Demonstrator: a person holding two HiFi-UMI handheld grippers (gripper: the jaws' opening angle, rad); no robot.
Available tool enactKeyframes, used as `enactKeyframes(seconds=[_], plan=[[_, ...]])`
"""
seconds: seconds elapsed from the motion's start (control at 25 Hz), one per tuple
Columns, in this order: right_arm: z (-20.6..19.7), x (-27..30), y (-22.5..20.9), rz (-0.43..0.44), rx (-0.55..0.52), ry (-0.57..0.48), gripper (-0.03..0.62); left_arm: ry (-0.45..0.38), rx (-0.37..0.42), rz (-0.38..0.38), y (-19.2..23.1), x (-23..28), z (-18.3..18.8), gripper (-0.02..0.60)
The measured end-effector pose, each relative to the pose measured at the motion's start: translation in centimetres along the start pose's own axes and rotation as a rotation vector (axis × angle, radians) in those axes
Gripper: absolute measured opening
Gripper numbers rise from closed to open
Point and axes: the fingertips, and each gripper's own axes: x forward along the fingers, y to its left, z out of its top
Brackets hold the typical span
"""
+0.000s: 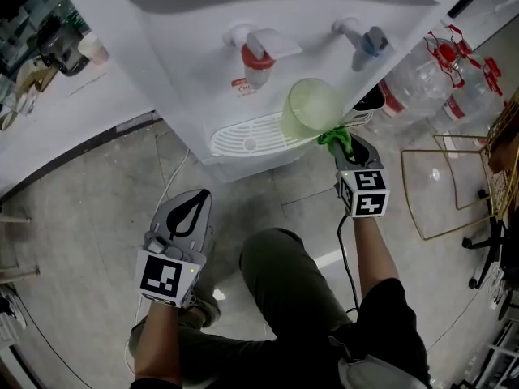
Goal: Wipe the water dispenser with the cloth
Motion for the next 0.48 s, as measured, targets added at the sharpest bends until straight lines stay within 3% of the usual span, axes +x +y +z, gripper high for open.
enactKeyframes(seconds=[0.16,0.32,0.48], plan=[[-0.1,-2.4,4.6,0.115,-0.013,-0.031,0.094,0.009,-0.012,0.021,0.5,-1.2,-0.6,0.002],[-0.2,-2.9,12.9,0.314,-0.041,-0.067,0.094,0.012,0.002,0.058,1.0,-2.8,-0.9,0.002],[-1.1,-1.9,21.5,0.526,-0.098,-0.037,0.094,0.009,0.005,0.084,1.1,-3.9,-1.1,0.002]])
